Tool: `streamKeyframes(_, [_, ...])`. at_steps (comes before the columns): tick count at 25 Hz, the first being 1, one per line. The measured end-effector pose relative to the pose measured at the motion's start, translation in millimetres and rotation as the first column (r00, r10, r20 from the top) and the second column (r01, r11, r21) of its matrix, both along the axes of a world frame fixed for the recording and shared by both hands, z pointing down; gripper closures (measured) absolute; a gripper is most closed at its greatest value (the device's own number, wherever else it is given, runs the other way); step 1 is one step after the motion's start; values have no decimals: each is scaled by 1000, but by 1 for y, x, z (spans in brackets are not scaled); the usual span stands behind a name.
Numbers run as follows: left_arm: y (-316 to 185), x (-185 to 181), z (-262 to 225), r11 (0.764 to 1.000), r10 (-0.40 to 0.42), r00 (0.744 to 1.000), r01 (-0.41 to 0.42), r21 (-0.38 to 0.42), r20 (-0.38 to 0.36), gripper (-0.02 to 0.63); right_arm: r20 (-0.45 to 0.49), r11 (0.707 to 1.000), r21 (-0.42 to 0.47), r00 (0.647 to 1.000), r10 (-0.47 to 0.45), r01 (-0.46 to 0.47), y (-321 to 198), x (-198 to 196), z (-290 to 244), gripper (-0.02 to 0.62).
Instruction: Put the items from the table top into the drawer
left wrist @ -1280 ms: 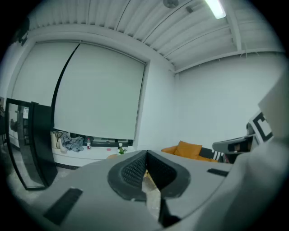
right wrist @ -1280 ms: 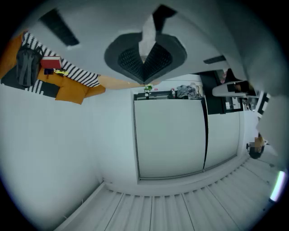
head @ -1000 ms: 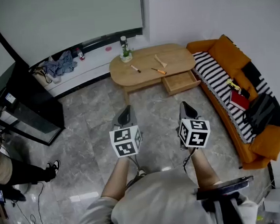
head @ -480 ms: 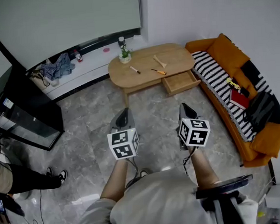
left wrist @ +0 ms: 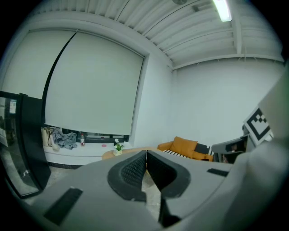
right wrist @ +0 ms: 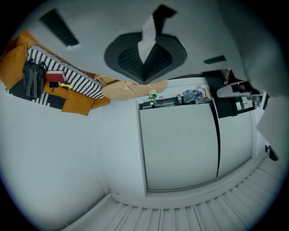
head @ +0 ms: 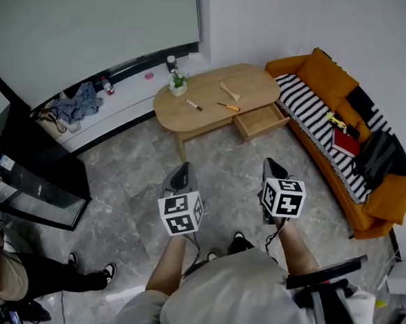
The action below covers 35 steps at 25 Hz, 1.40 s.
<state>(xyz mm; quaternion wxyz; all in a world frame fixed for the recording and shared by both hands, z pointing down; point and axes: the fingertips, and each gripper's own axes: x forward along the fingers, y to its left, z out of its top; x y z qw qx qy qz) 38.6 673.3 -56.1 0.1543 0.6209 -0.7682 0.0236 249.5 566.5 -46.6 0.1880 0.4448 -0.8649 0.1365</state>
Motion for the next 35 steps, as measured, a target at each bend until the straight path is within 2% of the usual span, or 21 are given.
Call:
streamKeyframes(9, [-55,-15,16,1000,-5,1000,5,-10,-30,595,-12,1000,-20,1000,20,-20,-53,-12,13,603])
streamKeyframes(18, [-162,-25,14,999,-29,999,29,-18,-26,595,-9,1000,-28,1000,-7,7,-166,-28,12,603])
streamKeyframes(27, [-280,-17,11,998,-40,999,40,-38,11,596,4,998,-29,998,-62,62,-284,-34,11,603])
streamKeyframes(35, [-345,-23,25,995,-63,998,65,-75,23,596,2,994,-71,996,-88,88,-352,-45,33,603])
